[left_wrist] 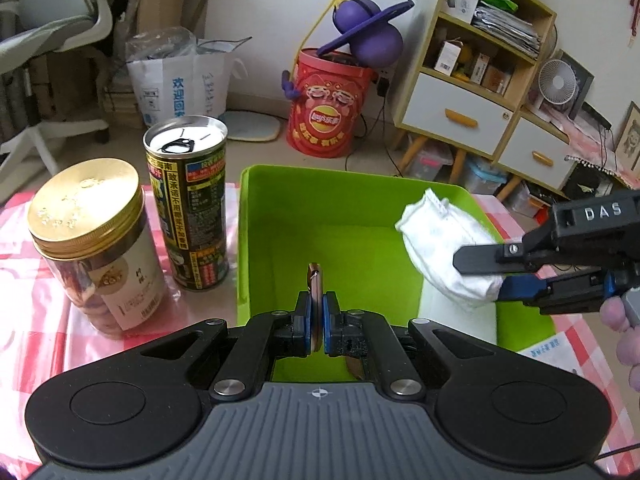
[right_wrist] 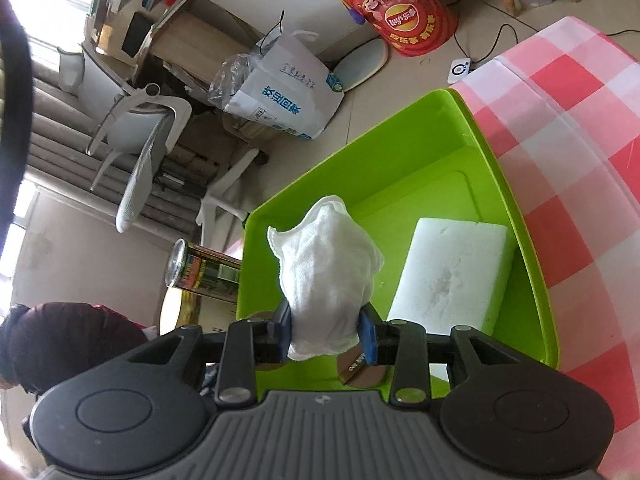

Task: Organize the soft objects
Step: 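Release the puff from the left tool while the right tool drops the cloth into the bin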

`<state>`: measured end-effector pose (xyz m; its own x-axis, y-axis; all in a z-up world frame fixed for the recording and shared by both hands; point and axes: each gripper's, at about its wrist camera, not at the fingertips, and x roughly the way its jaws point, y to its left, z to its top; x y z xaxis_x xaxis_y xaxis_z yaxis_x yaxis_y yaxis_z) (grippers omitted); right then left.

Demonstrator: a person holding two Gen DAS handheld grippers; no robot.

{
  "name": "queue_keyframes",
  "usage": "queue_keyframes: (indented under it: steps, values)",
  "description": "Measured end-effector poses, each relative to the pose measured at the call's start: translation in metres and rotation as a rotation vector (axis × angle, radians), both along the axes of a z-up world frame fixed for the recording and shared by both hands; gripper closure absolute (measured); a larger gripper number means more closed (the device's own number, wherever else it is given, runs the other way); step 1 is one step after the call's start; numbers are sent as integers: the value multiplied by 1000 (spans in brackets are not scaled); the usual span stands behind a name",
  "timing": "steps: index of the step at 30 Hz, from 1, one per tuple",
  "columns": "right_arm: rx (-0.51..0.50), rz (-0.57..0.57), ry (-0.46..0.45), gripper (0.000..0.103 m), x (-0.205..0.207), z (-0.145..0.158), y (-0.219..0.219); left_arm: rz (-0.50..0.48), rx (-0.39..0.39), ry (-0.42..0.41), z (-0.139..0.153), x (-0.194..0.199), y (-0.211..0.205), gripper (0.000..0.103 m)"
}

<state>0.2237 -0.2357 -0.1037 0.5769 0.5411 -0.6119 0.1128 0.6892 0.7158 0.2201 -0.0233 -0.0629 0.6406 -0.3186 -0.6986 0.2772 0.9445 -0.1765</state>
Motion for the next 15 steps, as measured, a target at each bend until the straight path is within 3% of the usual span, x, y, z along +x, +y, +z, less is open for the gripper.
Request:
queue_keyframes:
  steps: [1,4,6,15]
  values:
    - [1,2,1,92,0,-1,1,2,1,1,0,1,-1,100]
    - [32,-17,-8,66,-4,1,-3,-2,-5,-12,2,-4,0,86]
    - [34,-20,-21,65,-6,5,-4,-5,-4,-15,4,-8,1,69]
    - [-26,-34,-40,64,-31,30,-3,11,-42,-20,23,-36,14,37]
